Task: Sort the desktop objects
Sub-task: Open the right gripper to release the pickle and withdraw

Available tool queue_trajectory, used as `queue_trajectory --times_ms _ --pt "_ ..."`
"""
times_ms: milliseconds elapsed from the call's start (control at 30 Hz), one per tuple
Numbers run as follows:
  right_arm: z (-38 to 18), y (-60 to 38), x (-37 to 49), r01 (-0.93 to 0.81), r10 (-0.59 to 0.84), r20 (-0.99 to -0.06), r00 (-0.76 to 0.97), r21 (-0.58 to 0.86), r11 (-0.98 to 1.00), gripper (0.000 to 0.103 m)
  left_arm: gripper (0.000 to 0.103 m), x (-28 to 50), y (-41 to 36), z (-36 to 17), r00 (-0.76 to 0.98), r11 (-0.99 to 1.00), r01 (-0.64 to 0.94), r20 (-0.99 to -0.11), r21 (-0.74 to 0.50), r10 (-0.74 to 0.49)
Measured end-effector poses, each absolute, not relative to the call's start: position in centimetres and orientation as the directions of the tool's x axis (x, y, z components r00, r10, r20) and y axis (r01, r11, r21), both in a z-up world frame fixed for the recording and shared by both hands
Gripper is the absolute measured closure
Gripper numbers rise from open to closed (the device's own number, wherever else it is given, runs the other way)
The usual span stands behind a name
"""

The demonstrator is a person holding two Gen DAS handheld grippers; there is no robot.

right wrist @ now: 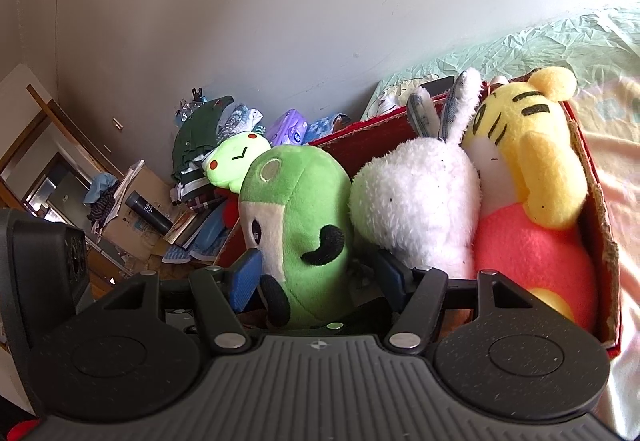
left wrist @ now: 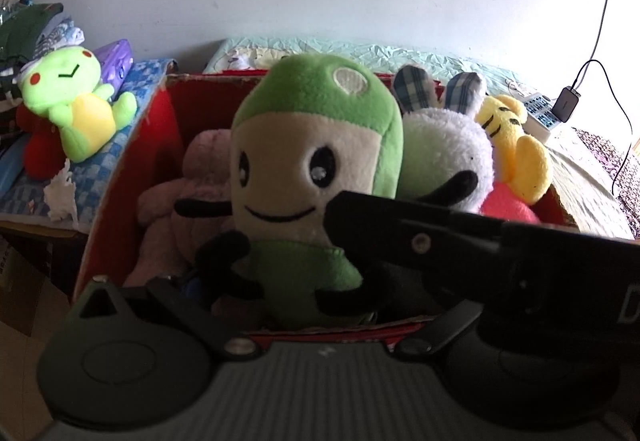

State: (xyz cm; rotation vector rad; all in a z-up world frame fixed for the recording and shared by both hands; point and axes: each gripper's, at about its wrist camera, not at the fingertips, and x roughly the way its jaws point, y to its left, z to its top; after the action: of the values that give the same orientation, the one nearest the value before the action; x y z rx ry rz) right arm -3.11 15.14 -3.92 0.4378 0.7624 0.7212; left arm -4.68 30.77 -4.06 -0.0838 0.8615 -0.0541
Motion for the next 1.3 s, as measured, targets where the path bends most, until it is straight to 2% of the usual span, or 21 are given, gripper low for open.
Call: queue_trajectory --times_ms 233,467,667,833,1033,1300 --pt "-3.4 15.0 -4.2 -0.436 0.708 -0.463 0.534 0.566 0.699 0.038 0.002 -5.5 31.0 -3.8 0.68 0.994 0.021 -0.727 -0.11 -0.095" --pt "-3.3 14.9 -5.5 -0.434 0.681 -0.459 0.57 0.536 0.724 0.036 0.001 -7.3 30.0 -3.2 0.739 0.998 0.037 -0.67 -0.06 -0.068" --pt "-3.9 14.1 -6.7 -0.403 0.687 -0.43 0.586 0.581 0.707 0.034 0.001 -9.1 29.5 -2.8 0.78 0.998 0.041 -0.623 -0.038 -0.055" --pt "-3.6 14.1 -7.4 -0.449 0.714 -0.404 0.571 0.575 0.684 0.034 0.001 -10.5 28.9 -2.9 0.797 0.999 0.05 -0.602 -0.007 -0.045" --pt "-3.1 14.2 -7.0 -0.522 0.764 -0.405 0.502 0.562 0.642 0.034 0.001 -11.3 28.6 -2.7 0.788 1.0 0.009 -0.616 -0.017 -0.018" --pt "-3.0 11.9 -6.8 -0.558 0.802 -0.439 0.405 0.576 0.597 0.034 0.001 -11.8 25.7 -3.6 0.719 0.999 -0.034 -0.695 -0.003 0.023"
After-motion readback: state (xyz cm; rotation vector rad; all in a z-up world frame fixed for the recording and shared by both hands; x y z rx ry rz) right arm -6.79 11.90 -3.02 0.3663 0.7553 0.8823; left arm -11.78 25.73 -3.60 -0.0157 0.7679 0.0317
